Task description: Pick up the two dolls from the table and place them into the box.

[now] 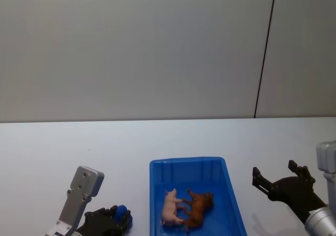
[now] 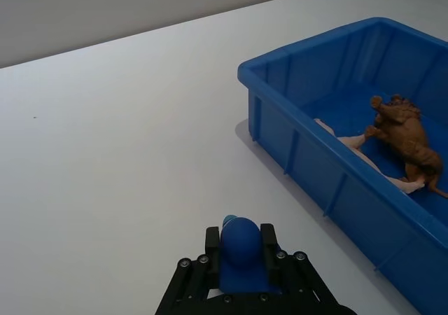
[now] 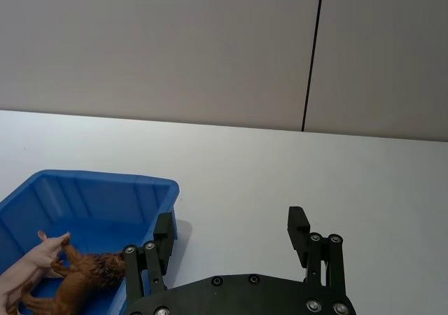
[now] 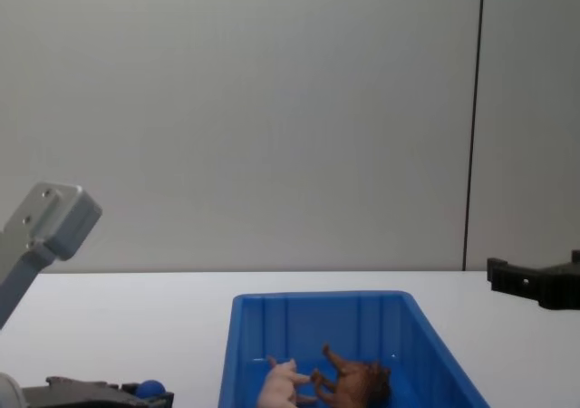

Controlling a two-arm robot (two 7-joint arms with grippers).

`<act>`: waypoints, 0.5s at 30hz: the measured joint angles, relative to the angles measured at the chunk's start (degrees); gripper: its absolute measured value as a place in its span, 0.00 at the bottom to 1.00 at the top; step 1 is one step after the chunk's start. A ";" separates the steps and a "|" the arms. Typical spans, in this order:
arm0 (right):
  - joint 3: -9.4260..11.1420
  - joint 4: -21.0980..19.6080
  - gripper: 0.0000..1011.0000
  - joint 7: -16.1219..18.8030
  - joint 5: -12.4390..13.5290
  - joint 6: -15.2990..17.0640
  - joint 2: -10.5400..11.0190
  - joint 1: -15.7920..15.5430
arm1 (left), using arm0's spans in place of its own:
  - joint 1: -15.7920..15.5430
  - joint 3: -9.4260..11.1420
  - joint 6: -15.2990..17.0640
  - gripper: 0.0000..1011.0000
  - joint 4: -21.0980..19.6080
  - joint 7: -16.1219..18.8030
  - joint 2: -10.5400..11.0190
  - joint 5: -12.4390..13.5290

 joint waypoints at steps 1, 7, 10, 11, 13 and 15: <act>0.00 0.00 0.99 0.00 0.00 0.00 0.00 0.00 | -0.02 0.01 -0.07 0.35 0.03 -0.07 -0.04 0.06; 0.00 0.00 0.99 0.00 0.00 0.00 0.00 0.00 | -0.20 0.08 -0.97 0.30 0.09 -0.68 -0.30 0.46; 0.00 0.00 0.99 0.00 0.00 0.00 0.00 0.00 | -0.27 0.07 -1.48 0.28 -0.19 -0.80 -0.35 0.64; 0.00 0.00 0.99 0.00 0.00 0.00 0.00 0.00 | -0.31 0.03 -1.77 0.27 -0.43 -0.84 -0.35 0.74; 0.00 0.00 0.99 0.00 0.00 0.00 0.00 0.00 | -0.36 -0.06 -2.21 0.26 -0.90 -0.86 -0.34 0.93; 0.00 0.00 0.99 0.00 0.00 0.00 0.00 0.00 | -0.40 -0.15 -2.49 0.25 -1.34 -0.87 -0.30 1.07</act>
